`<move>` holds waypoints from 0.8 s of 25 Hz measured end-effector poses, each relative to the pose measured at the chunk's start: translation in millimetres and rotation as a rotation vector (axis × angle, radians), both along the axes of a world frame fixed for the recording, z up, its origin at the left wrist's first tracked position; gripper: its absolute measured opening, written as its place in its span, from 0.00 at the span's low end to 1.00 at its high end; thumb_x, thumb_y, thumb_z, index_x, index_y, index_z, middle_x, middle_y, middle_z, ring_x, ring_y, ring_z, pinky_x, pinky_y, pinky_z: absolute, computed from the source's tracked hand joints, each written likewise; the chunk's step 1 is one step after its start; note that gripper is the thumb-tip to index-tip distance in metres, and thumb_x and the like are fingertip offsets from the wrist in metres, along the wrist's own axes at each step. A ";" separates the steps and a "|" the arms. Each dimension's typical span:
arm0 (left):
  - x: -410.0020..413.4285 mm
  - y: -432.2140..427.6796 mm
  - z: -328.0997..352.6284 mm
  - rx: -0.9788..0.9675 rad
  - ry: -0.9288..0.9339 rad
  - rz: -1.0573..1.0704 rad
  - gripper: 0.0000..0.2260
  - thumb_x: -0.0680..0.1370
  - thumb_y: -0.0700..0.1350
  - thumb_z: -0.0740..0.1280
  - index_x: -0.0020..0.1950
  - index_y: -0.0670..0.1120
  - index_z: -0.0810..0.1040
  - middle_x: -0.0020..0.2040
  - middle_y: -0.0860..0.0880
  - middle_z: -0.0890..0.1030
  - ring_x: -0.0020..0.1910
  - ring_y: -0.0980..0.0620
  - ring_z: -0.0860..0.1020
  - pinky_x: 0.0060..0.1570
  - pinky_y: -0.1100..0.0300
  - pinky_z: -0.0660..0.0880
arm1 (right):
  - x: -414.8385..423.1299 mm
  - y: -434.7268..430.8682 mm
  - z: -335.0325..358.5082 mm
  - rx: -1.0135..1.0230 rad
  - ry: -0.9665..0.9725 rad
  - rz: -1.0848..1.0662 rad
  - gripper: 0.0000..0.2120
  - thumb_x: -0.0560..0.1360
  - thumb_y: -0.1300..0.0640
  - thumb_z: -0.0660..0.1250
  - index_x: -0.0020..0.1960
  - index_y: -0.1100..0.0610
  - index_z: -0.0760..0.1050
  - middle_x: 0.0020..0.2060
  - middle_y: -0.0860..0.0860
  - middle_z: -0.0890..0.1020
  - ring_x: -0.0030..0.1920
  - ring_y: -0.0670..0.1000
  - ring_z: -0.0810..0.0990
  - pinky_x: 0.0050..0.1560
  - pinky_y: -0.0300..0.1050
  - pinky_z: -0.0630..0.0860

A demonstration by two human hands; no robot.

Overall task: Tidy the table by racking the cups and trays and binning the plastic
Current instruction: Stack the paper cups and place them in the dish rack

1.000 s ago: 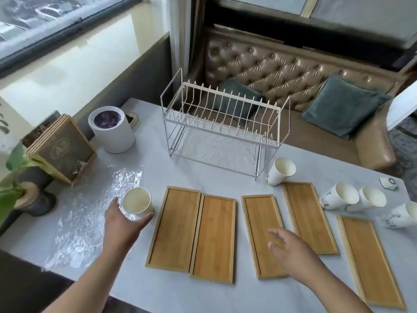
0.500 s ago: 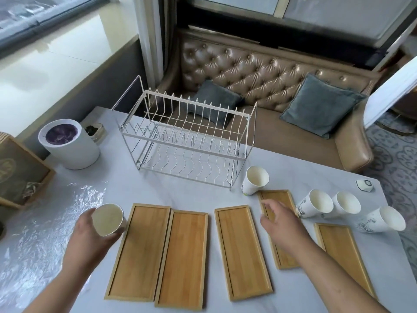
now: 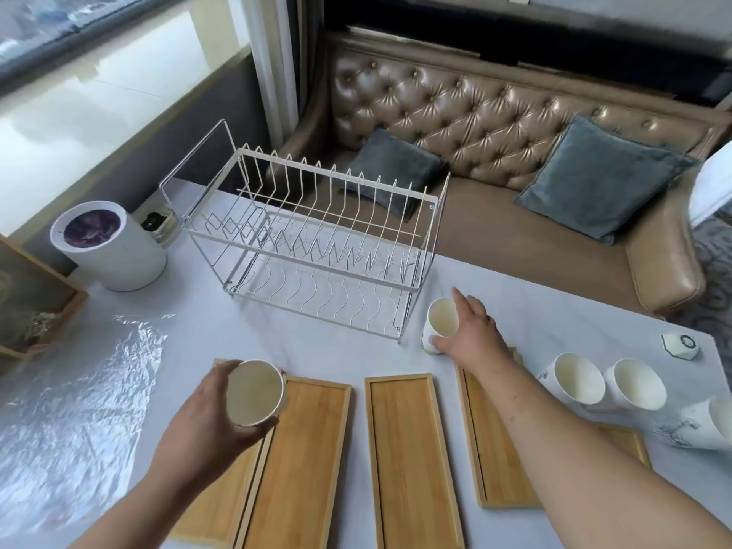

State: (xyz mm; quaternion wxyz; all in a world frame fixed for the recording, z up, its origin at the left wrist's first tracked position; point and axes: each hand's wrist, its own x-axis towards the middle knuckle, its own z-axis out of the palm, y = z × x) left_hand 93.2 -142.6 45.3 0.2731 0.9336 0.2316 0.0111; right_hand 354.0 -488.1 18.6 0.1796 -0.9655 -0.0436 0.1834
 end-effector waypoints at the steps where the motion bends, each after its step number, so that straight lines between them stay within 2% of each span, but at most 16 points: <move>1: 1.2 -3.0 -0.2 -0.001 0.001 -0.015 0.42 0.63 0.58 0.86 0.71 0.54 0.69 0.64 0.51 0.81 0.56 0.43 0.82 0.46 0.51 0.76 | 2.4 -0.3 -3.3 0.012 -0.006 0.017 0.48 0.71 0.42 0.75 0.82 0.42 0.50 0.79 0.51 0.60 0.72 0.62 0.69 0.68 0.57 0.72; 3: 4.9 -5.2 0.2 -0.008 0.006 -0.043 0.42 0.63 0.59 0.85 0.71 0.55 0.69 0.64 0.52 0.80 0.57 0.44 0.82 0.46 0.52 0.77 | 0.1 -1.4 -1.4 0.065 -0.042 -0.010 0.44 0.72 0.46 0.75 0.81 0.42 0.55 0.75 0.52 0.65 0.69 0.62 0.73 0.64 0.55 0.74; 6: 11.0 -8.2 4.0 -0.062 0.001 -0.065 0.43 0.64 0.57 0.85 0.74 0.55 0.68 0.67 0.53 0.79 0.61 0.47 0.80 0.51 0.53 0.76 | -25.4 -7.8 21.0 0.167 -0.144 -0.173 0.43 0.71 0.47 0.76 0.79 0.43 0.58 0.71 0.53 0.67 0.65 0.62 0.76 0.61 0.55 0.75; 9: 18.8 -18.1 12.7 -0.190 -0.022 -0.113 0.43 0.66 0.54 0.83 0.76 0.57 0.66 0.70 0.54 0.76 0.60 0.58 0.73 0.55 0.57 0.73 | -74.8 -19.1 57.6 0.309 -0.257 -0.288 0.42 0.70 0.46 0.76 0.77 0.39 0.57 0.70 0.48 0.66 0.64 0.59 0.77 0.58 0.55 0.77; 10: 22.5 -22.7 19.2 -0.224 -0.027 -0.142 0.43 0.66 0.56 0.82 0.76 0.58 0.65 0.71 0.56 0.76 0.60 0.60 0.71 0.55 0.58 0.73 | -92.8 -22.0 72.6 0.358 -0.307 -0.308 0.42 0.70 0.47 0.76 0.77 0.37 0.57 0.68 0.44 0.66 0.65 0.56 0.76 0.58 0.52 0.76; 14: 44.4 -47.4 50.6 -0.234 -0.050 -0.291 0.43 0.64 0.68 0.76 0.75 0.61 0.64 0.70 0.62 0.75 0.64 0.56 0.77 0.54 0.61 0.74 | -149.3 -19.1 139.5 0.482 -0.515 -0.281 0.43 0.69 0.49 0.78 0.76 0.38 0.59 0.60 0.35 0.66 0.65 0.41 0.70 0.63 0.40 0.67; 17: 60.9 -67.6 73.7 -0.198 -0.099 -0.403 0.43 0.64 0.68 0.77 0.75 0.61 0.64 0.70 0.60 0.76 0.63 0.53 0.79 0.53 0.60 0.73 | -185.9 -0.5 194.5 0.541 -0.638 -0.208 0.42 0.68 0.40 0.74 0.77 0.36 0.58 0.65 0.28 0.66 0.67 0.28 0.65 0.62 0.22 0.62; 20: 69.4 -90.9 96.1 -0.213 -0.151 -0.484 0.43 0.64 0.66 0.78 0.75 0.60 0.64 0.71 0.58 0.76 0.63 0.52 0.79 0.53 0.58 0.76 | -221.3 21.0 226.5 0.523 -0.691 -0.117 0.43 0.67 0.41 0.74 0.78 0.37 0.59 0.68 0.32 0.66 0.68 0.29 0.66 0.61 0.18 0.60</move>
